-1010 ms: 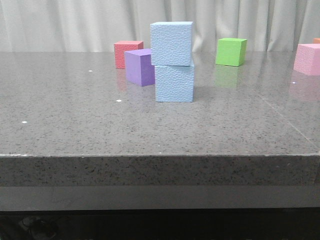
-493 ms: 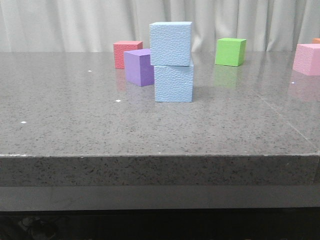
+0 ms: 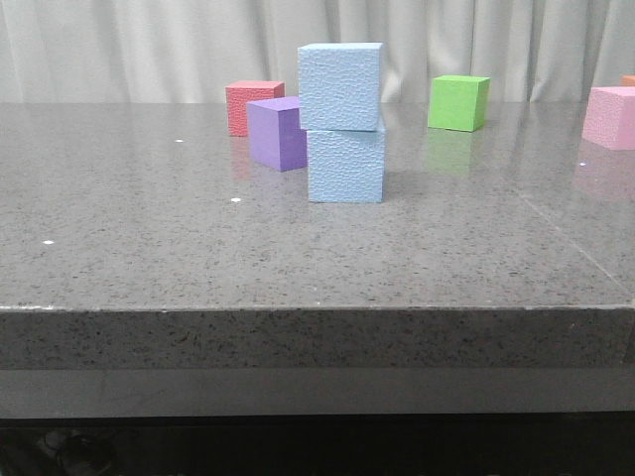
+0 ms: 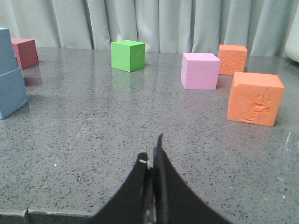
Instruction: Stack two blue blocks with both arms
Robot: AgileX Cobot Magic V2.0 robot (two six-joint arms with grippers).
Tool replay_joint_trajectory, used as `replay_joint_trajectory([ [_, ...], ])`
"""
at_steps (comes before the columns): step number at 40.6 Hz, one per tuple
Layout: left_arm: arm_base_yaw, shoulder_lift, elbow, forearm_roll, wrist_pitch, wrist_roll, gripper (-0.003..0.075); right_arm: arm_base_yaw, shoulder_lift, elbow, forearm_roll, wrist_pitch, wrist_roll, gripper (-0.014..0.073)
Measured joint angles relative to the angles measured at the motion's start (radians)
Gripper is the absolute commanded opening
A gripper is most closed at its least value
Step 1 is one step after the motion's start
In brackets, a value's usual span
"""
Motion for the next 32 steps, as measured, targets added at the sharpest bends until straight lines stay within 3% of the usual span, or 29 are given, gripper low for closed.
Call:
replay_joint_trajectory([
  [10,0.000,0.000,0.000,0.000,0.000,0.000,-0.0018,0.000,0.000,0.000,-0.005,-0.049,0.012,-0.0069],
  [21,0.000,0.000,0.000,0.000,0.000,0.000,-0.0018,0.000,0.000,0.000,-0.172,-0.072,0.205,-0.0069],
  [32,0.000,0.000,0.000,0.000,0.000,0.000,-0.0018,0.000,0.000,0.000,-0.185,-0.072,0.217,-0.0069],
])
